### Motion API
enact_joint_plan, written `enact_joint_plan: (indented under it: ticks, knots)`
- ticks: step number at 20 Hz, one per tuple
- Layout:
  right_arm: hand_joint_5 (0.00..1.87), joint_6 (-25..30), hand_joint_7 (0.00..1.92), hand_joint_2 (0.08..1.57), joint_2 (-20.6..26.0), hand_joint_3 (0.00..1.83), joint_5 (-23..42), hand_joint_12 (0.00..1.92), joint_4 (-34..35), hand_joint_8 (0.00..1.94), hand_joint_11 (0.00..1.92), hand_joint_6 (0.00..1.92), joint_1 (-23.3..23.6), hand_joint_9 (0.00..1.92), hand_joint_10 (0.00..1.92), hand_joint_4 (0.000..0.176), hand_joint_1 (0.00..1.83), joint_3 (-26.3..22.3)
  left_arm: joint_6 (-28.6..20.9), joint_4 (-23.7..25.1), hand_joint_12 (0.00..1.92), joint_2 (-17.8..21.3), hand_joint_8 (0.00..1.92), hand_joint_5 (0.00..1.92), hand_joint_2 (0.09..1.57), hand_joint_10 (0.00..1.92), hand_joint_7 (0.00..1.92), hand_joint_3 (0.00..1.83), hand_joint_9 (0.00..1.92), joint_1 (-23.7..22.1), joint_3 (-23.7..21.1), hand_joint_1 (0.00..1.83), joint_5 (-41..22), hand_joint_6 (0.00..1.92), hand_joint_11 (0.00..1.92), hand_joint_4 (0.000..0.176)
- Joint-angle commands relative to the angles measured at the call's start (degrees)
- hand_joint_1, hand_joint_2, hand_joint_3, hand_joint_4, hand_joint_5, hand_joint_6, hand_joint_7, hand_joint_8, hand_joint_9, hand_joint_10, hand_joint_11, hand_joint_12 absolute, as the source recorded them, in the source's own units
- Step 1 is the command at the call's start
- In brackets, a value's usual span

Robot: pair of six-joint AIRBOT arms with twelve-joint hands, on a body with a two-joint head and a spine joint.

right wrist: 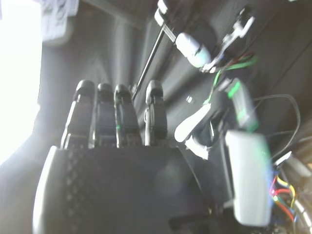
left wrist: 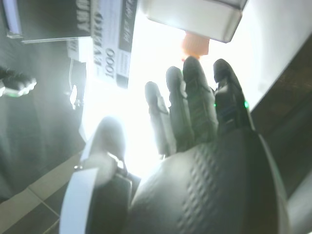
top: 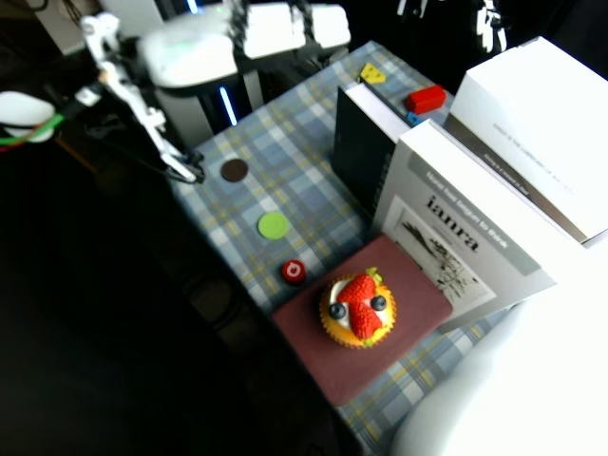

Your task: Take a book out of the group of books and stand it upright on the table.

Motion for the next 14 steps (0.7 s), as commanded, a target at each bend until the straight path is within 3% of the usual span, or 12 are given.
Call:
enact_joint_plan:
  ticks: [1, 3, 4, 5, 9, 10, 11, 12, 13, 14]
  knots:
    - [0.23, -0.35, 0.09, 1.38, -0.61, 0.05, 6.02, 0.0, 3.72, 0.01, 0.0, 0.01, 0.14, 0.0, 0.0, 0.176, 0.0, 0.56, -0.9, 0.32, 0.24, 0.38, 0.0, 0.56, 1.37, 0.0, 0.48, 0.0, 0.38, -0.15, 0.5, 0.24, -7.62, 0.0, 0.04, 0.124]
    - [0.23, -0.38, 0.09, 1.38, -1.72, 0.04, 6.02, 0.0, 6.84, 0.01, 0.0, 0.01, -0.05, 0.0, 0.0, 0.176, 0.0, 2.13, -2.23, 0.81, 0.24, 0.78, 0.0, 0.5, 1.37, 0.0, 0.46, 0.0, 0.36, -0.16, 0.97, 0.23, -8.84, 0.0, 0.04, 0.14]
    - [0.23, -0.38, 0.09, 1.38, -2.01, 0.04, 6.03, 0.0, 8.69, 0.01, 0.0, 0.0, -0.12, 0.0, 0.0, 0.176, 0.0, 2.91, -2.96, 0.86, 0.24, 1.0, 0.0, 0.49, 1.37, 0.0, 0.47, 0.0, 0.37, -0.19, 1.28, 0.28, -10.31, 0.0, 0.06, 0.126]
    - [0.23, -0.38, 0.09, 1.38, -2.13, 0.04, 6.13, 0.0, 10.03, 0.01, 0.0, 0.0, -0.12, 0.0, 0.0, 0.176, 0.0, 3.34, -3.97, 0.88, 0.25, 1.29, 0.0, 0.47, 1.38, 0.01, 0.45, 0.0, 0.38, -0.44, 1.55, 0.38, -10.97, 0.0, 0.08, 0.084]
    - [0.23, -0.4, 0.09, 1.39, -1.84, 0.04, 10.82, 0.0, 16.01, 0.0, 0.0, 0.0, -3.06, 0.0, 0.0, 0.176, 0.0, 4.04, -5.19, 4.07, 0.3, 2.22, 0.0, 0.36, 1.33, 0.0, 0.41, 0.0, 0.38, -5.03, 3.51, 0.49, -10.97, 0.0, 0.21, 0.015]
    - [0.35, -0.4, 0.21, 1.39, -1.58, 0.02, 12.39, 0.01, 17.57, 0.03, 0.02, 0.04, -4.08, 0.09, 0.03, 0.102, 0.25, 4.06, -5.16, 5.0, 0.31, 2.37, 0.0, 0.34, 1.3, 0.01, 0.41, 0.0, 0.39, -6.46, 3.83, 0.46, -10.97, 0.0, 0.23, 0.018]
    - [0.34, -0.4, 0.21, 1.36, -1.27, 0.0, 13.79, 0.0, 19.17, 0.02, 0.0, 0.02, -5.12, 0.08, 0.01, 0.125, 0.37, 4.06, -5.29, 5.82, 0.26, 2.39, 0.0, 0.28, 1.27, 0.0, 0.4, 0.0, 0.38, -7.57, 4.15, 0.47, -10.97, 0.0, 0.14, 0.001]
    - [0.33, -0.39, 0.21, 1.35, -0.83, 0.0, 15.53, 0.0, 21.14, 0.01, 0.0, 0.01, -6.52, 0.08, 0.01, 0.131, 0.4, 4.04, -5.44, 6.59, 0.25, 2.36, 0.0, 0.27, 1.26, 0.0, 0.4, 0.0, 0.38, -8.89, 4.45, 0.47, -10.98, 0.0, 0.11, 0.0]
    - [0.33, -0.37, 0.18, 1.29, -0.56, 0.0, 17.1, 0.0, 22.41, 0.0, 0.0, 0.01, -7.64, 0.07, 0.0, 0.167, 0.35, 3.96, -5.56, 7.18, 0.27, 2.26, 0.01, 0.21, 1.25, 0.02, 0.42, 0.0, 0.44, -9.88, 4.57, 0.51, -10.98, 0.0, 0.15, 0.0]
    - [0.3, -0.37, 0.18, 1.3, -0.38, 0.0, 18.85, 0.0, 23.79, 0.0, 0.01, 0.0, -8.8, 0.09, 0.01, 0.138, 0.3, 3.81, -5.92, 7.92, 0.28, 2.03, 0.0, 0.18, 1.26, 0.02, 0.42, 0.0, 0.47, -10.71, 4.76, 0.44, -10.98, 0.0, 0.19, 0.0]
